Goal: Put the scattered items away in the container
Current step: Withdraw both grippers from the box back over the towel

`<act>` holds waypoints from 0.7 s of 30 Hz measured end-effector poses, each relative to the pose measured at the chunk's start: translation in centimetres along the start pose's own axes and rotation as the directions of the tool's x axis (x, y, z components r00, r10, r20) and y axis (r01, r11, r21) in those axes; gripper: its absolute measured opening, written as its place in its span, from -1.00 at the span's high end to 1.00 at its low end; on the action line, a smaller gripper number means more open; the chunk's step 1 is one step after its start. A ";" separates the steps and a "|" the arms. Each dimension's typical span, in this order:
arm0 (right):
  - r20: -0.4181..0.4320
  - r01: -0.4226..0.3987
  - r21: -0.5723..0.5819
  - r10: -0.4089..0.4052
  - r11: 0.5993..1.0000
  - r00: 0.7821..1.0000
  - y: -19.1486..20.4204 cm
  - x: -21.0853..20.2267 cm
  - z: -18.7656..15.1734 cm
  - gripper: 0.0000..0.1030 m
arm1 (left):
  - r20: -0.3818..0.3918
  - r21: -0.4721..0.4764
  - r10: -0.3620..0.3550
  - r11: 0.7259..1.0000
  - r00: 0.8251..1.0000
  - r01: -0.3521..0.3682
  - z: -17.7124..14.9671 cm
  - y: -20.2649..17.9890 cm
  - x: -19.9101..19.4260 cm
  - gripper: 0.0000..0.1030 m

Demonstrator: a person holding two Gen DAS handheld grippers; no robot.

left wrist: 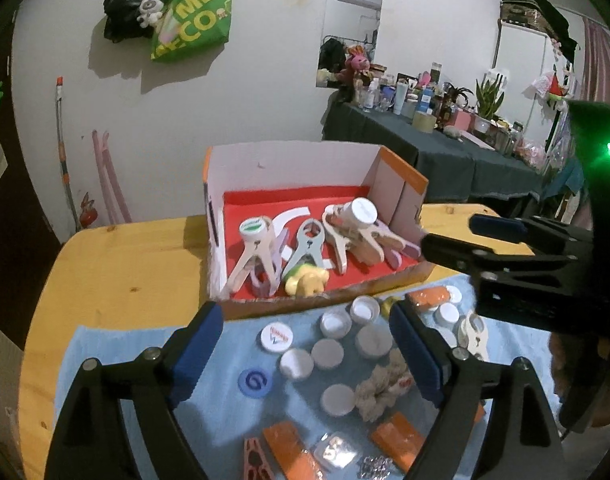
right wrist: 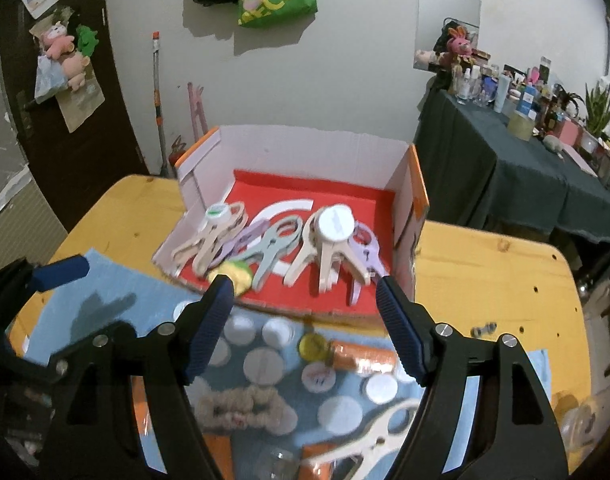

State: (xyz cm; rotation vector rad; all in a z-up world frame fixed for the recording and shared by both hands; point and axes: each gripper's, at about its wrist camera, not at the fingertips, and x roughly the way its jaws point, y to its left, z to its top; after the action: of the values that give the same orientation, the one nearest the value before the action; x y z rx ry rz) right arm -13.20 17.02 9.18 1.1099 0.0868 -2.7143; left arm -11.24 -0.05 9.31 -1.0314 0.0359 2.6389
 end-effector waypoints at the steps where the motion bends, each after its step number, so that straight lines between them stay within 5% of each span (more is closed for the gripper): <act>1: -0.002 -0.001 0.000 0.001 1.000 1.000 0.0 -0.2 -0.4 -0.42 | -0.003 -0.001 0.002 1.000 1.000 -0.002 -0.3 0.1 0.0 -0.69; 21: -0.047 0.025 0.054 -0.022 0.998 0.999 -1.4 -1.8 -6.5 -0.42 | -0.086 -0.032 0.019 0.999 0.996 -0.022 -5.6 2.8 -0.5 -0.70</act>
State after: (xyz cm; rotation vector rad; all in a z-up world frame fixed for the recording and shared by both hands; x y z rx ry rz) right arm -7.83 19.50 5.75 1.1943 0.0327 -2.7274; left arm -7.97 -3.62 5.24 -1.1609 0.0216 2.6207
